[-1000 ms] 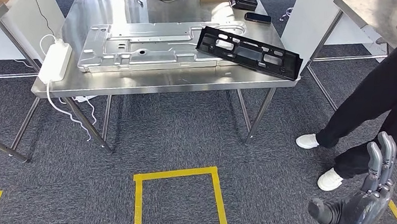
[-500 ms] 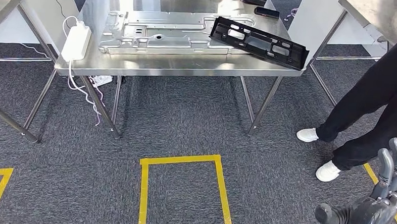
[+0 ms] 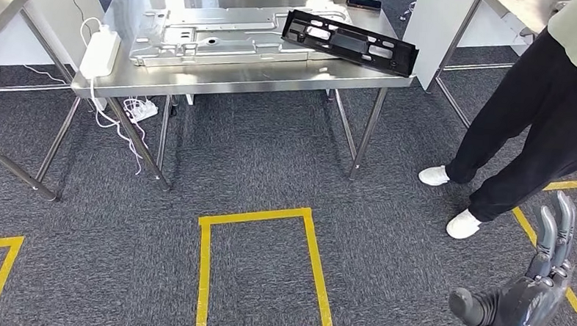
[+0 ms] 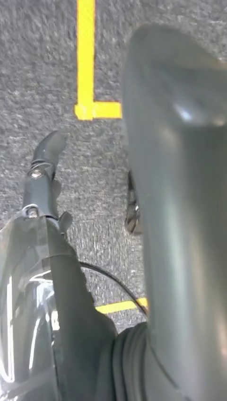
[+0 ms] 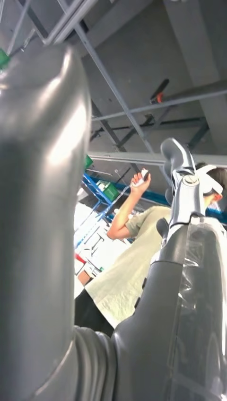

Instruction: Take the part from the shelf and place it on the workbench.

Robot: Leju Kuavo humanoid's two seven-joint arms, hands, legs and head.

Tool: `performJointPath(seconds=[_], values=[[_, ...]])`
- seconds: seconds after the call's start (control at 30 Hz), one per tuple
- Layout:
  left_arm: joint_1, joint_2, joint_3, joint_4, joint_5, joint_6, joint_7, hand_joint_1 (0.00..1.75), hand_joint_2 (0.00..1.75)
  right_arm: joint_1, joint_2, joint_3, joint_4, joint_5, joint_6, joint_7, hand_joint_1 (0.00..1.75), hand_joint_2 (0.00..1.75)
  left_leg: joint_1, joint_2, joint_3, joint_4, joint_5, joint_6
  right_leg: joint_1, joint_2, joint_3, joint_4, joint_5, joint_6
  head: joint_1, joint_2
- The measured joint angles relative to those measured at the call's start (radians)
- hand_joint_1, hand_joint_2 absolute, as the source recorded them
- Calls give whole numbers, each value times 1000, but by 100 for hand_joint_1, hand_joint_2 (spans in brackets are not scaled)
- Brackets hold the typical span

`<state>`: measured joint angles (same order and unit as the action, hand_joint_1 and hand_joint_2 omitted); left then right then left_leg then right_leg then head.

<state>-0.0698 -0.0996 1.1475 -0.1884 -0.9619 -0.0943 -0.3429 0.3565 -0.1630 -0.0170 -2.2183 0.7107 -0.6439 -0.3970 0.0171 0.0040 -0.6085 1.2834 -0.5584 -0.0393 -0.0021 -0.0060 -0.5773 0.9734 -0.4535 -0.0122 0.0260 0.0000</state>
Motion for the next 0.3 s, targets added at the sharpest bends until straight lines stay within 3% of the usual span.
performJointPath(seconds=[0.03, 0.07, 0.13, 0.17, 0.23, 0.3], values=[[-1, 0, 0, 0, -1, 0, -1, 0, 0, 0, 0, 0, 0, 0, 0, 0, 0, 0, 1, 0, 46, -52, 23, 0, -1, 0, -15, 8, 8, 4, -2, 0], [-2, 0, 0, 0, -1, 0, -2, 0, 0, 0, 0, 0, 0, 0, 0, 0, 0, 0, 2, 0, 102, -129, 26, 0, 0, 0, -29, 19, 14, 8, -4, 0], [-4, 0, 0, 0, -1, 0, -3, 0, 0, 0, 1, 0, 0, 0, 0, 0, 0, 0, 1, -3, 186, -261, -14, 2, 3, -1, -46, 36, 27, 17, -4, 0], [-5, 0, 0, 0, -2, 0, -4, 0, 0, 0, 1, 0, 0, 0, 0, -1, 0, 0, -1, -4, 202, -295, -28, 5, 4, -1, -51, 41, 35, 20, -3, 0], [-2, -1, 0, 0, -3, 0, -4, 0, 0, 0, 1, 0, 0, 0, 0, 0, 0, 0, -1, -3, 193, -299, -26, 18, 3, 0, -59, 48, 40, 28, 0, 0], [0, -1, 0, 0, -4, 0, -4, 0, 0, 0, 1, 0, 0, -1, 0, 0, 0, 0, 0, 1, 183, -299, -15, 31, 0, 1, -71, 74, 16, 35, 2, 0]])
